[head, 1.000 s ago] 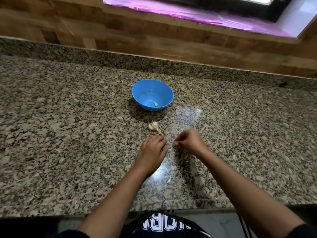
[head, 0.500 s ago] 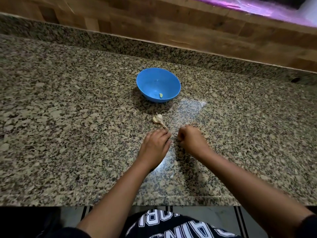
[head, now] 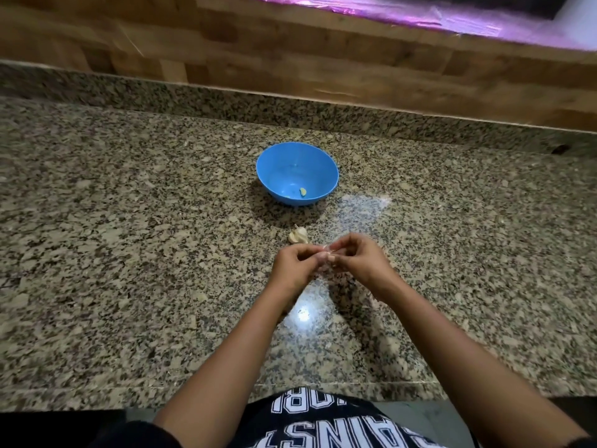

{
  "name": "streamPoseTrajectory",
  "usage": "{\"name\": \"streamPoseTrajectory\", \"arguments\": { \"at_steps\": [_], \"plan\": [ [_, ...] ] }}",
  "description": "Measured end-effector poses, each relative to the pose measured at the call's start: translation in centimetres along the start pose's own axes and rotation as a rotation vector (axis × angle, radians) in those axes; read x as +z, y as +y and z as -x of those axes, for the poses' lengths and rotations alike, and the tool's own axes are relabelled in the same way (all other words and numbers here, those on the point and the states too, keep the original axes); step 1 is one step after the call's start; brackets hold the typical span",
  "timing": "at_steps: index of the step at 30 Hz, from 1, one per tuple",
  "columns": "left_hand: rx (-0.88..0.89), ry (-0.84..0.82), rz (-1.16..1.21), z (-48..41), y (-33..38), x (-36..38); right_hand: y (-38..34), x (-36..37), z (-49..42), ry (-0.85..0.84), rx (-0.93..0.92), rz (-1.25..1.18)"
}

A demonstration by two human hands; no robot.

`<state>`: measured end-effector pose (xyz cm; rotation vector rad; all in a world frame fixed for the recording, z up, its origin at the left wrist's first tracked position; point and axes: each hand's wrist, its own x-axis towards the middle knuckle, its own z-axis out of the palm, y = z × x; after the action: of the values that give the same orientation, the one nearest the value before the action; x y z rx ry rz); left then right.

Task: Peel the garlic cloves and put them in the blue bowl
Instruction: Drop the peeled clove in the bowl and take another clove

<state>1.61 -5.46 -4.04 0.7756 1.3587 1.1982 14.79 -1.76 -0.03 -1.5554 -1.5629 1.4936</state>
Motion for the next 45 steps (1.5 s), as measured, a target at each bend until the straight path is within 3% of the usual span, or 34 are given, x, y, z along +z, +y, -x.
{"name": "streamPoseTrajectory", "arguments": {
  "at_steps": [9,12,16,19,23,31,36,42,45],
  "plan": [
    [0.032,0.067,-0.172,0.3,0.0,0.0,-0.3,1.1,-0.3,0.035,-0.113,0.355],
    [0.017,0.057,-0.166,0.5,-0.2,-0.1,-0.3,1.1,0.0,0.01,-0.029,0.161],
    [-0.204,0.014,0.149,0.4,0.8,-0.4,-0.8,0.8,0.2,-0.01,-0.021,0.024],
    [-0.323,-0.06,0.231,0.2,1.7,-1.3,-0.6,0.5,0.4,-0.053,-0.036,0.018],
    [-0.397,-0.132,0.222,0.0,2.3,-2.3,-0.1,0.0,0.6,-0.113,-0.03,-0.028],
    [-0.38,-0.194,0.16,0.4,2.5,-2.5,-0.5,-1.3,0.4,-0.328,0.163,-0.324],
    [-0.217,-0.152,-0.123,0.6,2.5,-1.7,-1.0,-0.6,0.5,-0.258,-0.054,0.236],
    [0.112,0.121,-0.548,0.0,1.5,-1.9,-0.4,-0.2,0.0,-0.06,-0.136,0.698],
    [0.287,0.222,-0.8,-0.1,-0.3,-1.9,0.3,-0.1,0.2,-0.02,-0.146,0.778]
  ]
}}
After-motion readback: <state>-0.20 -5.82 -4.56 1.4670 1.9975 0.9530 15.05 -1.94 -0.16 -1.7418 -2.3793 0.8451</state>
